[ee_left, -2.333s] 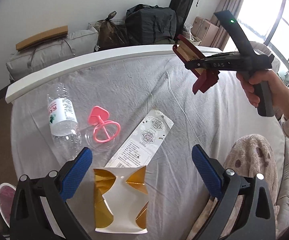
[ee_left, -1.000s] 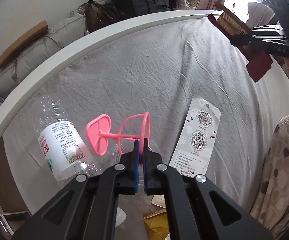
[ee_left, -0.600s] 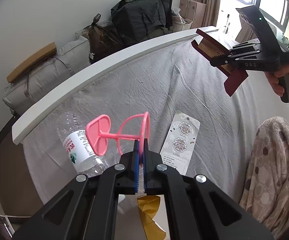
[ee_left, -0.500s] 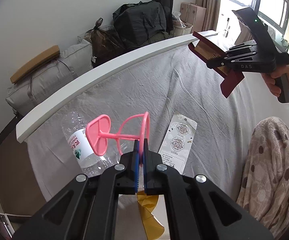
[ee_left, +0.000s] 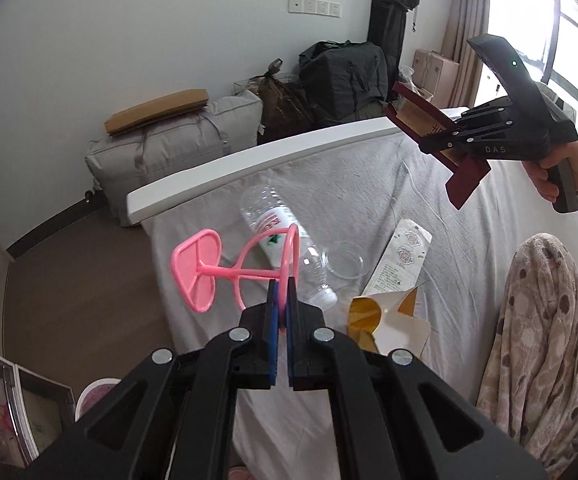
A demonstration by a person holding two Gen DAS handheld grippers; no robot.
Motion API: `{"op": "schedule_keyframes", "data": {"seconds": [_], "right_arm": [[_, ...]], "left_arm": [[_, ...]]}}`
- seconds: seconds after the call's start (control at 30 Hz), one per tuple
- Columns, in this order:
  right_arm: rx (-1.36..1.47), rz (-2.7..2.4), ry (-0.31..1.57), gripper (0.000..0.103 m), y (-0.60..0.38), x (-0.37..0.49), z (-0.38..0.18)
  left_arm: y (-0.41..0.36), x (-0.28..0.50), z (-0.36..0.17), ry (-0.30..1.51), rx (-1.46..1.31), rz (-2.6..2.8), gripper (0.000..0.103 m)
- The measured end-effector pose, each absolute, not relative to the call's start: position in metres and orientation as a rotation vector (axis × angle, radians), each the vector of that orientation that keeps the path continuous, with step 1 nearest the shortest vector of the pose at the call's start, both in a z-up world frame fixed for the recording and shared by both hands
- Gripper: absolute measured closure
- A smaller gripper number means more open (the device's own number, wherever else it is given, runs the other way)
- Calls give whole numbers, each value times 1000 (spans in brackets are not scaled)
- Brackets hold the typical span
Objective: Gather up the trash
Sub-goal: 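Carry the red strap and pink holder to the bin and open both tools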
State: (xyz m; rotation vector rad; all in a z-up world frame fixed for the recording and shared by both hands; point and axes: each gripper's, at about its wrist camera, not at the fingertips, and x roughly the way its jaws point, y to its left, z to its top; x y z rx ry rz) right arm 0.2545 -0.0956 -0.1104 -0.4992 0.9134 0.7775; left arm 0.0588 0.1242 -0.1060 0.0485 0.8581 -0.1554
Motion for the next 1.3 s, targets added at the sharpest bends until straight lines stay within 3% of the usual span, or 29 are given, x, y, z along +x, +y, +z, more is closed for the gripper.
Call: {"op": "schedule_keyframes", "data": {"seconds": [0.37, 0.67, 0.97, 1.3], "right_arm": [[-577, 977, 875, 101, 59, 186, -89], [-692, 1150, 860, 101, 198, 117, -107], [-805, 1280, 920, 101, 319, 71, -155], [-871, 1378, 1031, 101, 392, 54, -219]], "left_arm": [[255, -45, -113, 812, -101, 21, 100], [357, -120, -155, 851, -207, 110, 100], [442, -138, -237, 929, -323, 93, 100], [477, -111, -313, 1001, -399, 15, 100]]}}
